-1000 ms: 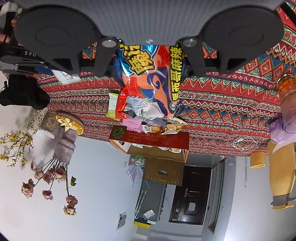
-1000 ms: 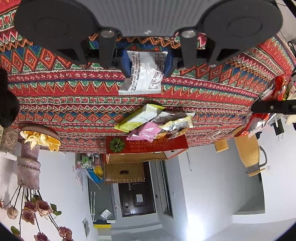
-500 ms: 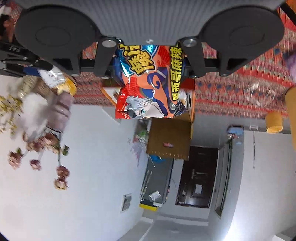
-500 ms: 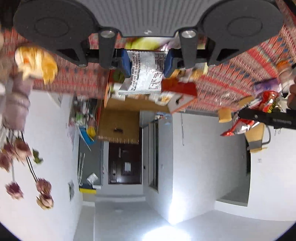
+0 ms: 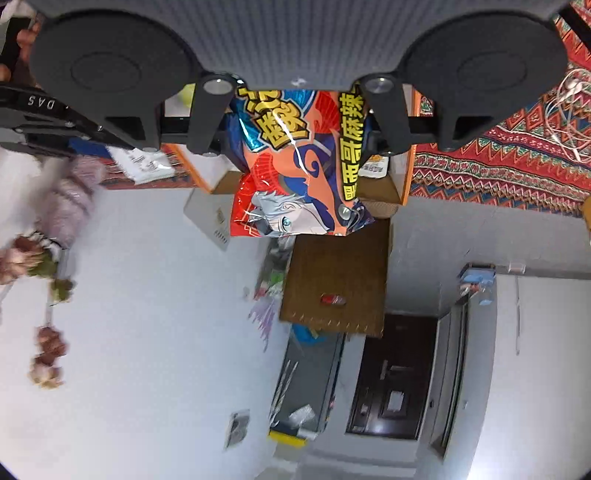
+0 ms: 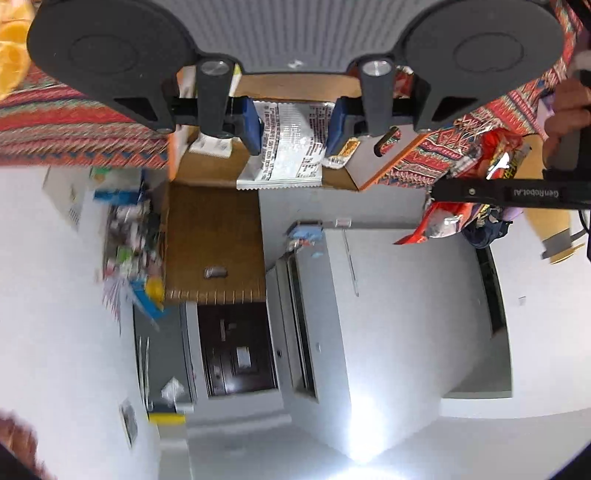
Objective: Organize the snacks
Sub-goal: 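Open both tools to drop the packets into the box, then move both open tools back toward the snack pile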
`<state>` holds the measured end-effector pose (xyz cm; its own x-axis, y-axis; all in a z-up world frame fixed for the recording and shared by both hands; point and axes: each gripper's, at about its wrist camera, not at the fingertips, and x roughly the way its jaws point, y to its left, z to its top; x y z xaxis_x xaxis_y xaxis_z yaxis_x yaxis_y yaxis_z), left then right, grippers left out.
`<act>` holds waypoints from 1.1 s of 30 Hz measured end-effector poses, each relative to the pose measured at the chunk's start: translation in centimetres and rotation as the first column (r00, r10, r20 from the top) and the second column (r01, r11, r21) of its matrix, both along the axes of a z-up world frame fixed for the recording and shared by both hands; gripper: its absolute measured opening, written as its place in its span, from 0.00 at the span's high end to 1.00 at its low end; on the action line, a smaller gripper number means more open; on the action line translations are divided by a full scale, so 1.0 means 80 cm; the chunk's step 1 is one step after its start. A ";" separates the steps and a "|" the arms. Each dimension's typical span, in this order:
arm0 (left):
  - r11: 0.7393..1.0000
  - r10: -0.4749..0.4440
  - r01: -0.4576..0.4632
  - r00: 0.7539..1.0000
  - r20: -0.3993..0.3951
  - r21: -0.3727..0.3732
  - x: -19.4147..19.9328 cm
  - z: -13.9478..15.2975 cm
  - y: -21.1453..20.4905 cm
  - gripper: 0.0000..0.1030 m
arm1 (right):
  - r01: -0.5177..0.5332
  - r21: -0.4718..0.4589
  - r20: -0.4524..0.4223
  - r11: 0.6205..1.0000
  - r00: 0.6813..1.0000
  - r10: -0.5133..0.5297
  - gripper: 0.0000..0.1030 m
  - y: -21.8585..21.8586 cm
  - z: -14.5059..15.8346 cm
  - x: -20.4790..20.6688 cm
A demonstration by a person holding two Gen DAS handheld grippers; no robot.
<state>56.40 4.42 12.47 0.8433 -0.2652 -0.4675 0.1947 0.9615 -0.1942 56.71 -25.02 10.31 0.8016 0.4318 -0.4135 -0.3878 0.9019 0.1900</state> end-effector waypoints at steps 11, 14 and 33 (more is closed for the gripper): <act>0.982 0.090 -0.063 0.985 -0.146 0.180 0.095 -0.121 -0.006 0.45 | 0.051 -0.116 -0.189 0.992 0.979 -0.072 0.63 0.046 -0.111 0.102; 0.977 0.112 -0.083 0.984 -0.139 0.197 0.095 -0.130 -0.008 0.40 | 0.057 -0.150 -0.218 0.987 0.972 -0.090 0.61 0.042 -0.127 0.104; 0.985 0.100 -0.105 0.994 0.044 0.134 -0.040 0.008 0.002 0.24 | 0.123 -0.122 0.019 0.985 0.992 -0.122 0.37 -0.006 0.019 -0.030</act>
